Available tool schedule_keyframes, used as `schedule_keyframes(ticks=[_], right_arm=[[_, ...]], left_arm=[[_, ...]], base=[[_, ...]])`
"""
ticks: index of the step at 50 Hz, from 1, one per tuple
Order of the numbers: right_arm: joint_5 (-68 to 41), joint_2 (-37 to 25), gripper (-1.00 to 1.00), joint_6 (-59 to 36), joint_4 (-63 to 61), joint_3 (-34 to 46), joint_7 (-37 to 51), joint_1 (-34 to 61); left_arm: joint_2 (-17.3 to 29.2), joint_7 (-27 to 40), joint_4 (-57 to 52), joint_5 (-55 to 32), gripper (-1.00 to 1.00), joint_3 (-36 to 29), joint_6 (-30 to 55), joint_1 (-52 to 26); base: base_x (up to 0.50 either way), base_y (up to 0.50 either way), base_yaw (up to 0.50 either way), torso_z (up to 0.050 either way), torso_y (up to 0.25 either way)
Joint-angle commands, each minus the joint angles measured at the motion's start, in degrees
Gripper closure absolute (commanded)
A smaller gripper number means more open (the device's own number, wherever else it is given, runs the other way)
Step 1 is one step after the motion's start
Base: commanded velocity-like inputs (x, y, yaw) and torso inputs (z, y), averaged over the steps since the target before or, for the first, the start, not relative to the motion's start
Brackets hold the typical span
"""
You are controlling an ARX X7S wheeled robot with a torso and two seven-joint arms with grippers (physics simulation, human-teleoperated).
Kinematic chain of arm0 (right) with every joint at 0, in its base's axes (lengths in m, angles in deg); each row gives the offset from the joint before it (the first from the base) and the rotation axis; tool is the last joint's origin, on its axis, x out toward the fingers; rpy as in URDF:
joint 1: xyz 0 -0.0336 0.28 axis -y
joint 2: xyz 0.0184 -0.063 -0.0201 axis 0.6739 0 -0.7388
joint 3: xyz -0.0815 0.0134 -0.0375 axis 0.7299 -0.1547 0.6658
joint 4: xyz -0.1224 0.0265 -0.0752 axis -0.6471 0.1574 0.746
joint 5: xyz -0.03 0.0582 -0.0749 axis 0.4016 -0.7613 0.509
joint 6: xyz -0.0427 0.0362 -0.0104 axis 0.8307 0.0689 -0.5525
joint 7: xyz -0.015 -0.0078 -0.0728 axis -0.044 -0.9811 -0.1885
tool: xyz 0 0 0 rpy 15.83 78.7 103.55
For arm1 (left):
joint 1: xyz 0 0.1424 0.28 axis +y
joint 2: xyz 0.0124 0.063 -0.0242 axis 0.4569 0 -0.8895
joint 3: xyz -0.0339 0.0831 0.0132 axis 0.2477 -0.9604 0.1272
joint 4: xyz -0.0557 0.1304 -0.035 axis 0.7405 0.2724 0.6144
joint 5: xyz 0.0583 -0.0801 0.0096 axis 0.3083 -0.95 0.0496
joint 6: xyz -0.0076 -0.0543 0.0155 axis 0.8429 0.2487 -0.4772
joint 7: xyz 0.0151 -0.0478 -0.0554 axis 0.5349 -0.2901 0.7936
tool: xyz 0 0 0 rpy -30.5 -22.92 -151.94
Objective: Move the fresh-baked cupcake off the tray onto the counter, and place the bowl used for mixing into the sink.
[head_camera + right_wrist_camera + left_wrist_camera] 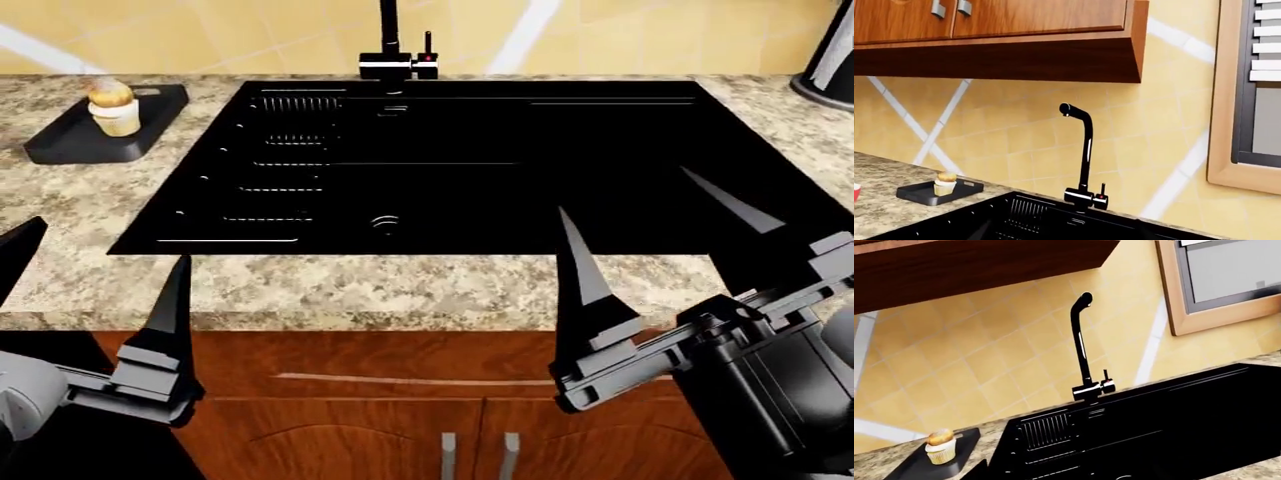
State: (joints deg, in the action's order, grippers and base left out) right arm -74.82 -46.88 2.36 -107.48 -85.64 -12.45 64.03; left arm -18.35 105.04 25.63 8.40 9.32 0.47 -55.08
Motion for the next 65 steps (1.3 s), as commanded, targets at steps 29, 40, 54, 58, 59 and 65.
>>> schedule_keyframes(ticks=[29,40,54,58,59,65], right_arm=[[1.47,-3.11,-1.00,4.13,-0.10,4.37,1.24,-0.16],[0.64,-5.11,-1.00,5.76,-0.52,4.84,1.92,-0.43],[-1.04,-9.07,-1.00,7.58,-0.70,7.07,4.48,1.08],[-1.41,-10.06,-1.00,8.16,-0.63,7.80,5.06,1.43],[-1.08,-10.34,-1.00,8.54,-0.71,8.06,5.05,1.14],[-0.30,-11.35,-1.00,9.72,-0.49,9.57,5.45,1.02]], left_arm=[[2.58,1.65,0.30,-0.28,-1.00,-1.43,-3.12,1.27],[3.28,1.92,0.44,-0.99,-1.00,-0.74,-3.85,2.15],[4.80,1.87,0.50,-1.65,-1.00,0.53,-4.36,3.44],[4.94,1.57,0.44,-1.77,-1.00,1.45,-4.61,4.41],[4.82,1.45,0.34,-1.62,-1.00,1.89,-4.71,4.94],[5.06,1.60,0.08,-1.86,-1.00,2.48,-5.16,5.67]], base=[[0.23,0.42,0.00,0.000,0.000],[0.21,0.43,0.00,0.000,0.001],[0.21,0.43,0.00,0.000,0.001],[0.21,0.42,0.00,0.000,0.000],[0.21,0.42,0.00,0.000,0.000],[0.12,0.44,0.00,0.000,0.000]])
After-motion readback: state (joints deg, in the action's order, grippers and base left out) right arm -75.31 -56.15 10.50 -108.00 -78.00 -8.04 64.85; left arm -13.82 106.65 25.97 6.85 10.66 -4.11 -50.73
